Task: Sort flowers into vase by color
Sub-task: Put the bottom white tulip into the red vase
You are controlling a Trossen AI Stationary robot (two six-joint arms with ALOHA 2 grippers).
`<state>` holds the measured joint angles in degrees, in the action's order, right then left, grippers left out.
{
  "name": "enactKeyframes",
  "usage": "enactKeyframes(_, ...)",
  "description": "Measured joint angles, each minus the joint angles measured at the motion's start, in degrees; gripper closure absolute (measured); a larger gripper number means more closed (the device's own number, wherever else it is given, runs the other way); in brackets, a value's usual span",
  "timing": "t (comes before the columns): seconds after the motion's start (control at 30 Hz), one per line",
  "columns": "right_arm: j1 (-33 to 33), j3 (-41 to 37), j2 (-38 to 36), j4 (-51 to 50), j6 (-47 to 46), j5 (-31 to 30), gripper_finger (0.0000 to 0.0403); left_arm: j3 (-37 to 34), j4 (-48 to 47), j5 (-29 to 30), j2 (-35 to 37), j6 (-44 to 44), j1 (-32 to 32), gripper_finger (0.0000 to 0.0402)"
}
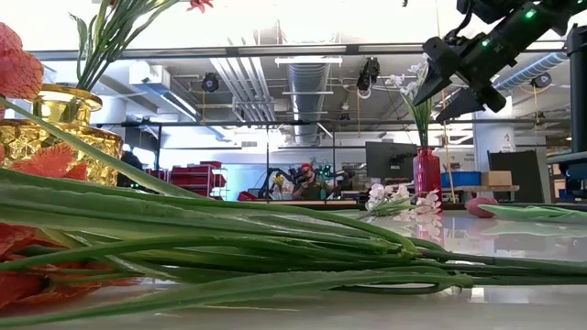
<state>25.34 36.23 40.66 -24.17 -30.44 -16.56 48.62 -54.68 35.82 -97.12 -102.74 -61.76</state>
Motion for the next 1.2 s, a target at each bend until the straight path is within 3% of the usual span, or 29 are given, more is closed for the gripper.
enactKeyframes(0.23,0.0,-0.4,0.0,0.0,0.2,0.0,0.0076,-1.2,1.0,4.2,0.0,-0.3,0.0,0.0240)
enactKeyframes(0.63,0.0,-3.3,0.0,0.9,-0.5,0.0,0.0076,-6.9,7.8,3.8,0.0,-3.3,0.7,0.0258)
enactKeyframes(0.8,0.0,-3.6,0.0,0.9,-0.5,0.0,0.0076,-8.1,8.4,2.4,0.0,-4.8,0.7,0.0300)
enactKeyframes(1.0,0.0,-3.6,0.0,0.9,-0.6,0.0,0.0076,-8.6,8.8,2.2,0.1,-6.2,0.7,0.0392)
enactKeyframes(1.2,-0.7,-3.6,0.0,0.9,-0.5,0.0,0.0076,-7.5,4.1,2.0,0.1,-12.4,0.7,0.0400)
